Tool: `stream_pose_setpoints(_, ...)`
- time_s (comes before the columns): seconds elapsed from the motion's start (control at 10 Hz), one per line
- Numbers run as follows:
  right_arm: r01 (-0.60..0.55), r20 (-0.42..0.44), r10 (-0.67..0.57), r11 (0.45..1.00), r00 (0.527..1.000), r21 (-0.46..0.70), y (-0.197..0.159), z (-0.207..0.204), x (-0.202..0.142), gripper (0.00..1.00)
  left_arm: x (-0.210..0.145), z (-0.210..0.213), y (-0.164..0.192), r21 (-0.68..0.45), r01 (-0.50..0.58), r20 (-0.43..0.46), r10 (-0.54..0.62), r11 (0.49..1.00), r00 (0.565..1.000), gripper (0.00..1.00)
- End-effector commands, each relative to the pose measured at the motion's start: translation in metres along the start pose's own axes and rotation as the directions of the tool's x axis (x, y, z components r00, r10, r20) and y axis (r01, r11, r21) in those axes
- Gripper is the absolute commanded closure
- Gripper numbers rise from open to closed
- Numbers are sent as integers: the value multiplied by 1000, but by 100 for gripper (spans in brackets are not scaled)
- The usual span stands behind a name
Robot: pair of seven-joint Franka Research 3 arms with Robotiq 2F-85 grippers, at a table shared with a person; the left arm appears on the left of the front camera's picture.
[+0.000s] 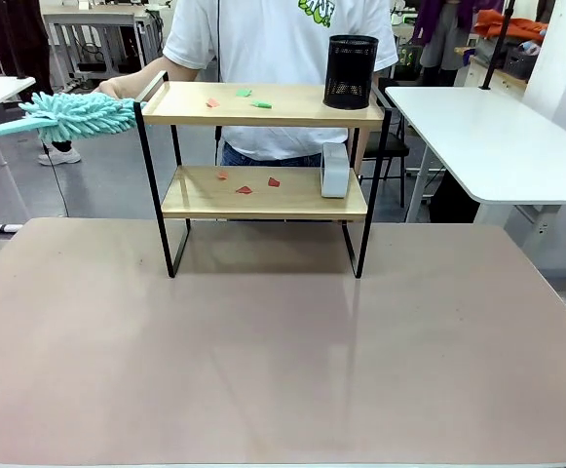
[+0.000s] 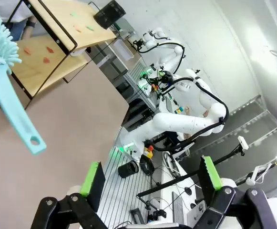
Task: Clean the shelf.
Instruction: Pick up the Duster from the human.
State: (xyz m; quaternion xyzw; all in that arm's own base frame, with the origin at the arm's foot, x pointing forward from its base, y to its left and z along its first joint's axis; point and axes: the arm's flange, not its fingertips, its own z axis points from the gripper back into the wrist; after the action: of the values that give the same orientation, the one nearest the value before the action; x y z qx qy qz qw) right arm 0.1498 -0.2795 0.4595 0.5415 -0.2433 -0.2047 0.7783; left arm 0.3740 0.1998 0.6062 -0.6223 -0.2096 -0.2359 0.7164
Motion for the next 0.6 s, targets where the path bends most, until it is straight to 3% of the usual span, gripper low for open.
stream_pose_setpoints(0.0, -29, 15, 29, 999, 999, 28, 2, -1, 2, 0, -10, 6, -15, -4, 32, 23, -32, 999, 999, 0)
stream_pose_setpoints(0.2, -29, 15, 29, 999, 999, 28, 2, -1, 2, 0, -4, 5, -7, 9, 8, 13, -8, 1000, 1000, 0)
stream_pose_setpoints(0.3, -29, 15, 29, 999, 999, 28, 2, -1, 2, 0, 17, 8, 18, -7, -147, -40, 147, 989, 988, 0)
stream_pose_setpoints(0.5, -29, 15, 29, 999, 999, 28, 2, -1, 2, 0, 44, 12, 60, -6, -352, -50, 352, 936, 935, 0)
